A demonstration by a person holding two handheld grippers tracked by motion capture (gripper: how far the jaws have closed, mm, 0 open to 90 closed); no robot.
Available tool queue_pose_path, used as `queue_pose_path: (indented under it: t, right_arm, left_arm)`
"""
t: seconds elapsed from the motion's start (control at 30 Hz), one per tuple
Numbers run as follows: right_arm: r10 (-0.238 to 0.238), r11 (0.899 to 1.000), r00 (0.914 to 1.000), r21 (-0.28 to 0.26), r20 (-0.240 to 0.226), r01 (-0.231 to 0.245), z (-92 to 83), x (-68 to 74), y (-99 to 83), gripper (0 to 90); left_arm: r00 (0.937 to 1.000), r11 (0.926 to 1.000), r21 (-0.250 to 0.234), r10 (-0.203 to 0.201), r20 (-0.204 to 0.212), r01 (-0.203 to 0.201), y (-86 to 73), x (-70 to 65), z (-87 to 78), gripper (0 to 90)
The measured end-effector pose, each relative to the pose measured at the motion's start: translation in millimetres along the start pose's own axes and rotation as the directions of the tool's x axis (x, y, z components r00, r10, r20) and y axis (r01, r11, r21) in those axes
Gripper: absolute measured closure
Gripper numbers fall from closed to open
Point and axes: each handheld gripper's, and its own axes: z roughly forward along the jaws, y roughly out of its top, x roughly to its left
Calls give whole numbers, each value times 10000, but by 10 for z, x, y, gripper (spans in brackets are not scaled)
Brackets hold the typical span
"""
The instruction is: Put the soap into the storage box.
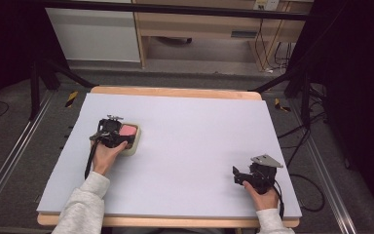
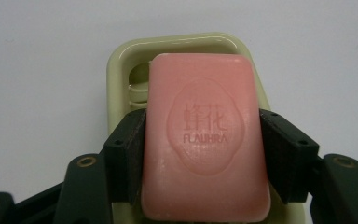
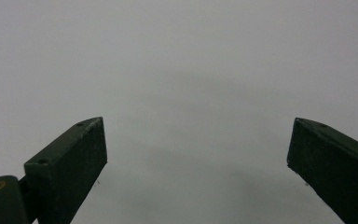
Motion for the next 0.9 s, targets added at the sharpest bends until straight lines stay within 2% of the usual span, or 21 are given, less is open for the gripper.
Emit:
queue_pose_path:
  t: [0.13,0.37,0.57,0.67,0.77,0.9]
  right_arm:
    - [-3,10000,10000,2,-8,3,-1,-1,0,51]
    - [5,10000,10000,-16,-3,-5,-6,1,2,51]
    - [51,10000,10000,-47,0,-51,-11,-6,0,51]
    - [82,10000,10000,-48,29,-82,-10,-10,0,50]
    - [70,10000,10000,-70,16,-70,-17,-18,-1,50]
    - [146,9999,9999,-63,27,-146,-24,-18,-4,50]
  left_arm:
    - [10000,9996,-284,30,24,-30,7,7,-42,364]
    - [9998,9959,-905,78,165,-63,43,14,-231,325]
    - [9985,9912,-1311,238,496,-171,22,-6,-390,310]
    - [9971,9865,-1603,428,634,-322,-22,-32,-465,298]
    - [9956,9772,-2073,620,706,-462,-127,-53,-558,295]
    - [9936,9700,-2349,831,759,-632,-244,-44,-641,293]
